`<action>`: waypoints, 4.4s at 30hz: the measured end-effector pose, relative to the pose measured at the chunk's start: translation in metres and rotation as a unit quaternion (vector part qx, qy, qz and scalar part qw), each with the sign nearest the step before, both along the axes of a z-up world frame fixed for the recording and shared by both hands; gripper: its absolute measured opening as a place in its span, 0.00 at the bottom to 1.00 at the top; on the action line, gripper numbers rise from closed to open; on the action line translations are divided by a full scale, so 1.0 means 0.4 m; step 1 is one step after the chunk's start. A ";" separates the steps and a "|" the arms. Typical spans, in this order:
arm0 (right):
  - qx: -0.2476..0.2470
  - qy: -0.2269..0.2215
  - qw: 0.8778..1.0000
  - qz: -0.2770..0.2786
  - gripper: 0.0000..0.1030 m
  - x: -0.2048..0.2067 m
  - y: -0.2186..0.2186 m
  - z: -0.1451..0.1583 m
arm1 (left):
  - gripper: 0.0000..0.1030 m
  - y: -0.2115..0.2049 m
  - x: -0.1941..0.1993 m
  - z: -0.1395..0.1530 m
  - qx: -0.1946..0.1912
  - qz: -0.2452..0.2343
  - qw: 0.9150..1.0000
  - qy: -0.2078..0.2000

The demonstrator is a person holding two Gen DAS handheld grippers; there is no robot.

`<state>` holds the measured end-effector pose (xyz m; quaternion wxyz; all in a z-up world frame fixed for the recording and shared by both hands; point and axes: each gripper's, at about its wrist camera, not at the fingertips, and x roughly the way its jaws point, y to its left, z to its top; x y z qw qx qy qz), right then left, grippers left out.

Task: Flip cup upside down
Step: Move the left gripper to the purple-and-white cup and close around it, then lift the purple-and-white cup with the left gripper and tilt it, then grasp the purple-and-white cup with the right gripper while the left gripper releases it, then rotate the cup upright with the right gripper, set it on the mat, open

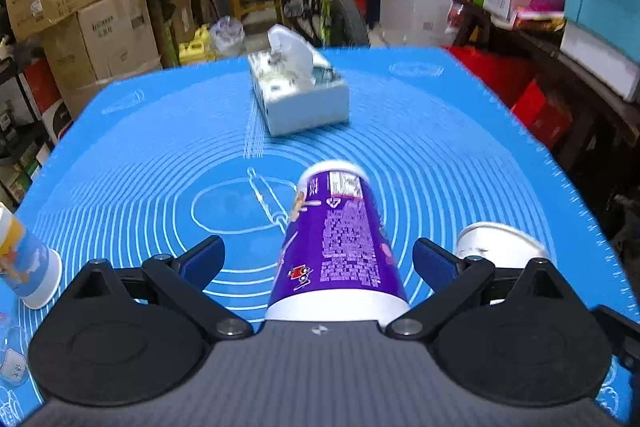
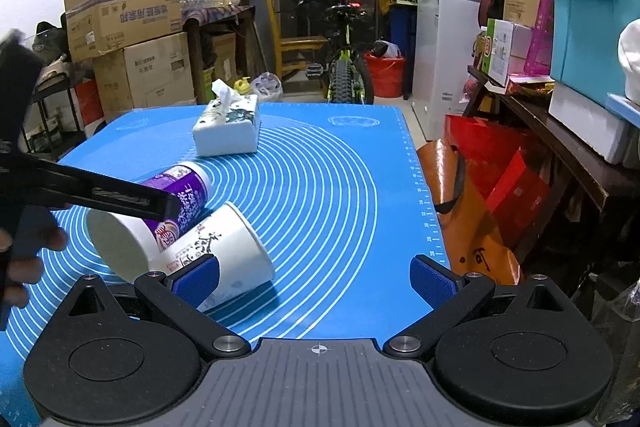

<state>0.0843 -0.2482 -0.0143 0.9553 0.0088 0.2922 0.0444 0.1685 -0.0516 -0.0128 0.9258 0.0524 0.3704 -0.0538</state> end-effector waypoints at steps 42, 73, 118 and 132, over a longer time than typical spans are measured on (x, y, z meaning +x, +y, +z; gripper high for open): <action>-0.004 -0.002 1.000 0.030 0.98 -0.141 0.054 0.035 | 0.69 0.098 -0.293 -0.007 -0.033 0.037 0.998 0.033; -0.004 0.001 0.999 0.038 0.98 -0.142 0.087 0.055 | 0.98 0.147 -0.327 0.063 -0.046 0.028 0.998 0.012; 0.073 0.264 0.954 0.119 0.71 0.107 0.466 -0.045 | 1.00 0.440 -0.279 0.050 0.009 0.087 0.996 -0.007; -0.048 -0.075 0.993 0.072 0.69 0.039 0.520 0.022 | 1.00 0.438 -0.280 0.044 0.010 0.088 0.996 -0.012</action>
